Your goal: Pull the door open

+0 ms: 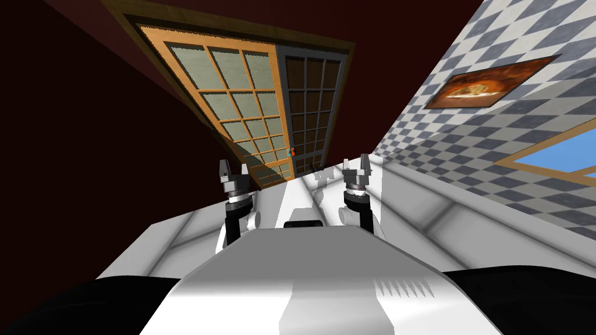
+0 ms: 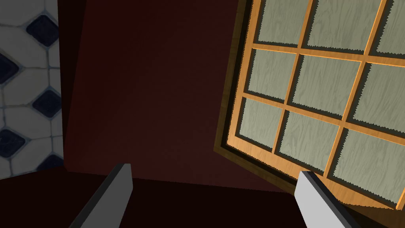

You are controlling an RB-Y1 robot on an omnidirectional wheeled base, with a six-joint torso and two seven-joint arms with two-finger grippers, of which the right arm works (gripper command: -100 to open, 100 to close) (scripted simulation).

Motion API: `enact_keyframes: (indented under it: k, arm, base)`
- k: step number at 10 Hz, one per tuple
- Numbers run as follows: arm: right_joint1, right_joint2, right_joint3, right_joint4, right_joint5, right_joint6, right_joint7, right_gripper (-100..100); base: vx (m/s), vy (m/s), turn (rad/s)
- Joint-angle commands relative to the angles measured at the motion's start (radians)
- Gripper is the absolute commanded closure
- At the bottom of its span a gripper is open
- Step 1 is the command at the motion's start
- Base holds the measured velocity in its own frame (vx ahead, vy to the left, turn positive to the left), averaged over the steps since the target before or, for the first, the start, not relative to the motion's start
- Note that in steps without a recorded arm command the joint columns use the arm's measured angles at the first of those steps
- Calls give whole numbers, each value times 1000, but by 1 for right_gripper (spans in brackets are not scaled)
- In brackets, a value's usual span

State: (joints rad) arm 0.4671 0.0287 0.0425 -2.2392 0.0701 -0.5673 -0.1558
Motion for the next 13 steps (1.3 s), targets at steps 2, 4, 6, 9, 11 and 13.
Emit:
enact_keyframes:
  k: [2,4,6,9,11,13]
  arm:
    - [-14,-20,-9,45,18,-8,41,-100]
    - [-26,-35,-17,85,33,-15,78,-100]
    - [-38,-48,-25,125,49,-22,115,-100]
    - [-56,-65,-38,186,73,-33,171,-100]
    - [-66,-73,-45,220,86,-39,202,-100]
    - [-77,-81,-52,256,100,-46,235,-100]
  base:
    - [58,28,24]
    - [135,54,14]
    - [155,33,27]
    - [111,36,17]
    - [77,29,16]
    - [89,35,17]
